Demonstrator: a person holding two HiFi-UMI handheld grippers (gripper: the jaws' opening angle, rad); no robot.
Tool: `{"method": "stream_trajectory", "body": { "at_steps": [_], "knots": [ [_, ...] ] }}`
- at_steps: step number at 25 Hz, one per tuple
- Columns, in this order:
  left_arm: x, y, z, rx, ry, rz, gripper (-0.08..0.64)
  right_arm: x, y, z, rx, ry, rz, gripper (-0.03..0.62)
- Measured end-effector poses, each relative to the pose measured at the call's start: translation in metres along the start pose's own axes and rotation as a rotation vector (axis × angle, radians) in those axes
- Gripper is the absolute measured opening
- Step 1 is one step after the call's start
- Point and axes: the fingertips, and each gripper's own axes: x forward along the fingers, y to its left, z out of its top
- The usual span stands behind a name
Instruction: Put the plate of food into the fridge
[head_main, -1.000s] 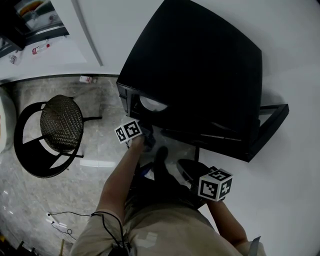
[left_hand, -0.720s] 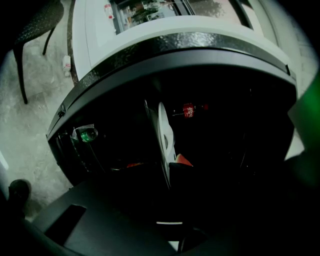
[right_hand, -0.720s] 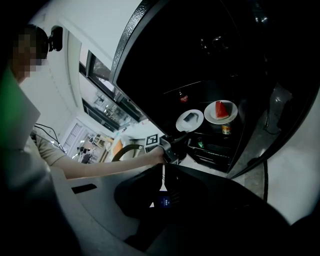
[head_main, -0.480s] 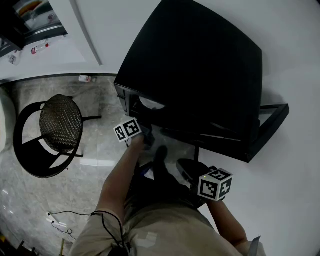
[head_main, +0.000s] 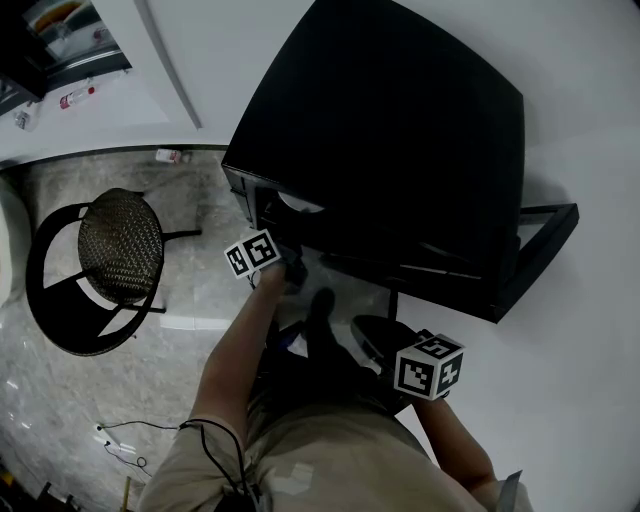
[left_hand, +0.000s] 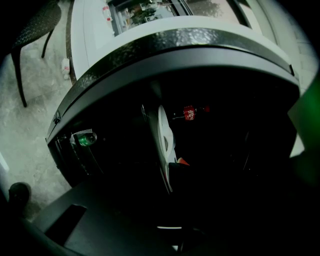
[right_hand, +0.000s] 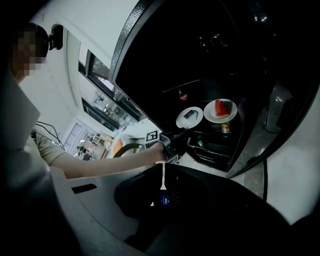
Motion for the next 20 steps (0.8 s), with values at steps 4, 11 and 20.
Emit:
{"method": "stream_trajectory", "body": {
  "at_steps": [4,11,20],
  "knots": [
    [0.003,0.0,0.0,0.009,0.011,0.002,0.079,-0.001,-0.004,-0.001,0.003,0.001,-0.003,0.028],
    [0.002,0.0,0.0,0.013,0.02,0.007,0.08,0.0,0.0,-0.001,-0.002,0.005,0.0,0.028],
    [-0.001,-0.015,0.0,0.026,0.071,-0.043,0.143,0.006,0.008,0.003,-0.008,0.001,0.015,0.029]
  ]
}}
